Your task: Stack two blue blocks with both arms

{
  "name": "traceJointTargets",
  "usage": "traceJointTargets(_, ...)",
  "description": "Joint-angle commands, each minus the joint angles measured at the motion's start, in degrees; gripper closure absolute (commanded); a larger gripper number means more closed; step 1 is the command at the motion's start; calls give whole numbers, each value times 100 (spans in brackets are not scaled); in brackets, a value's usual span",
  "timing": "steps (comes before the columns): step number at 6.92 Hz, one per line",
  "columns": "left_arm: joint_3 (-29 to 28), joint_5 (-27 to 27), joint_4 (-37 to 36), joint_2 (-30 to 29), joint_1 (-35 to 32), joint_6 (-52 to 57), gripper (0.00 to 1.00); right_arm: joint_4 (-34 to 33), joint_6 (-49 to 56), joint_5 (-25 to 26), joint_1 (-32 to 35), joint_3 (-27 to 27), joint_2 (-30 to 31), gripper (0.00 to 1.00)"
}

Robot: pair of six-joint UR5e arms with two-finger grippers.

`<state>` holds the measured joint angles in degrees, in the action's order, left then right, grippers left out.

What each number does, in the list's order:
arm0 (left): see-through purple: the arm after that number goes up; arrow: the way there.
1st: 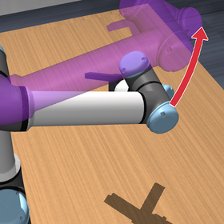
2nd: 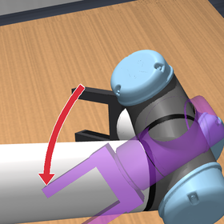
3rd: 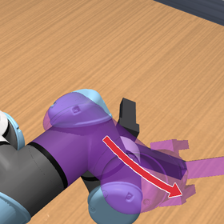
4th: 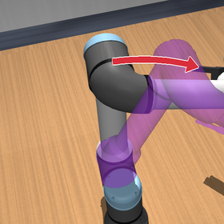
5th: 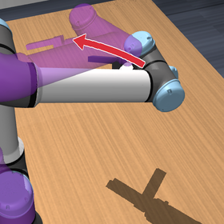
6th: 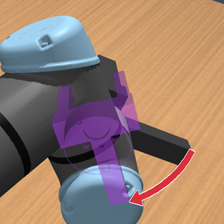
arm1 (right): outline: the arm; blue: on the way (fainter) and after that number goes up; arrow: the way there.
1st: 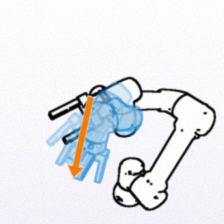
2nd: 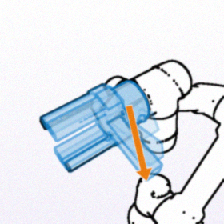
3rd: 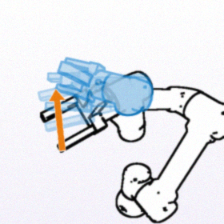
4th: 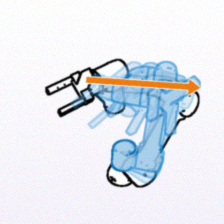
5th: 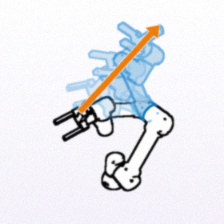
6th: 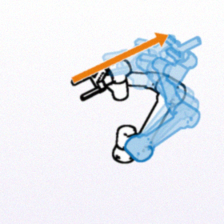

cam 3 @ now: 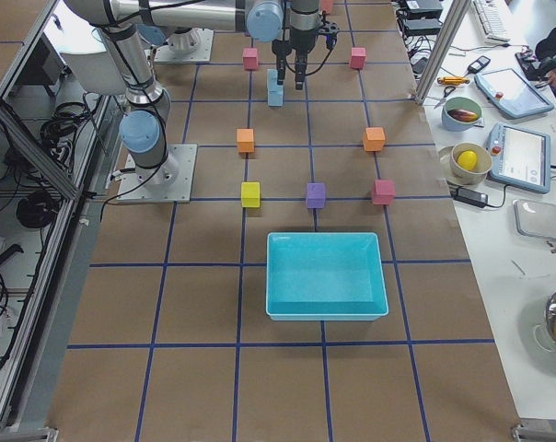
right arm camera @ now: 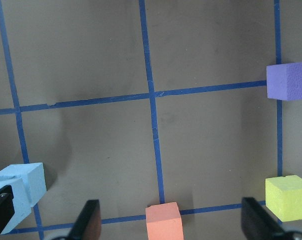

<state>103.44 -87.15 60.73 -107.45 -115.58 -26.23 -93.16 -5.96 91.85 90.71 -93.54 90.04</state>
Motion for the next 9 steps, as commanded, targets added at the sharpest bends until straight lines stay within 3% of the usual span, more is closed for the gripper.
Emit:
traceJointTargets(1,-17,-13,-8,-48,9,30,100,271,33,-174,8,20,40,0)
traceJointTargets(5,27,-57,-290,-180,9,13,99,281,24,-159,8,-15,67,0)
traceJointTargets(6,27,-48,-290,-189,9,-5,49,281,24,-167,8,-23,67,0)
traceJointTargets(7,36,-65,-290,-180,-9,-13,37,281,24,-150,8,-15,67,0)
traceJointTargets(8,44,-48,-272,-189,-18,-22,14,281,24,-158,8,-23,67,0)
traceJointTargets(9,44,-39,-272,-180,-18,-22,4,272,24,-167,8,-15,67,0)
